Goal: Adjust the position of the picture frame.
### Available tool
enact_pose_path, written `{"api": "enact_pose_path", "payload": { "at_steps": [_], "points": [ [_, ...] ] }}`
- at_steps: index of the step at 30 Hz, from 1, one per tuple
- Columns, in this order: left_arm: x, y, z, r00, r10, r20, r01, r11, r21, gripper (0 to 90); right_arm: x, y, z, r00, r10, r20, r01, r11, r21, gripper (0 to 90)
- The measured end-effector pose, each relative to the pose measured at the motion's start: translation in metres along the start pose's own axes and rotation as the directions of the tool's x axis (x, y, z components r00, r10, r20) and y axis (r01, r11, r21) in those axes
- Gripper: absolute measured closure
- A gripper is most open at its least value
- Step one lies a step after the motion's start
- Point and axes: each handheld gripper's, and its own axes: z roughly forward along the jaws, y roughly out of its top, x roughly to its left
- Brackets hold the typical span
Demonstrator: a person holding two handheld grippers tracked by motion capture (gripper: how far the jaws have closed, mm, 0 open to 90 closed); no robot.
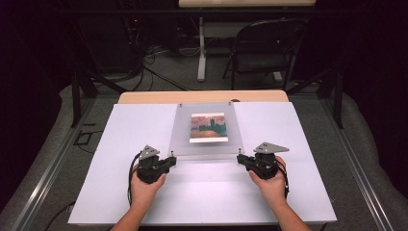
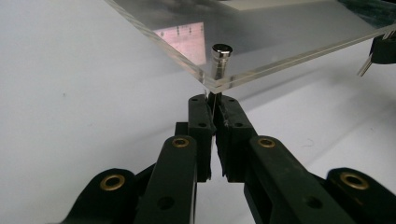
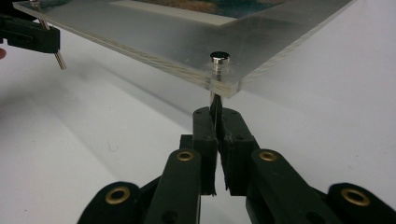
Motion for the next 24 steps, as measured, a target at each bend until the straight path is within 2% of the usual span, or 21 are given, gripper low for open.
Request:
{"api": "enact_pose_path", "payload": {
  "at_steps": [11,16,20,24],
  "points": [
    [0.004,-0.002,0.010,1.0000,-0.005,0.002,0.005,0.9995,0.030,84.0,-0.007,-0.003,0.011,0.9999,0.007,0.015,-0.007,1.000,0.026,85.6],
    [0.009,-0.003,0.010,0.9998,-0.020,-0.004,0.020,0.9992,0.034,83.5,-0.007,-0.005,0.015,0.9999,0.012,-0.005,-0.012,0.999,0.037,85.6],
    [0.011,-0.005,0.012,0.9994,-0.035,-0.005,0.035,0.9985,0.041,83.4,-0.006,-0.005,0.018,1.0000,0.003,-0.002,-0.003,0.999,0.048,85.6],
    [0.011,-0.005,0.013,0.9995,-0.033,-0.006,0.033,0.9986,0.042,83.5,-0.007,-0.006,0.018,0.9999,0.012,-0.003,-0.012,0.999,0.052,85.5]
  ]
}}
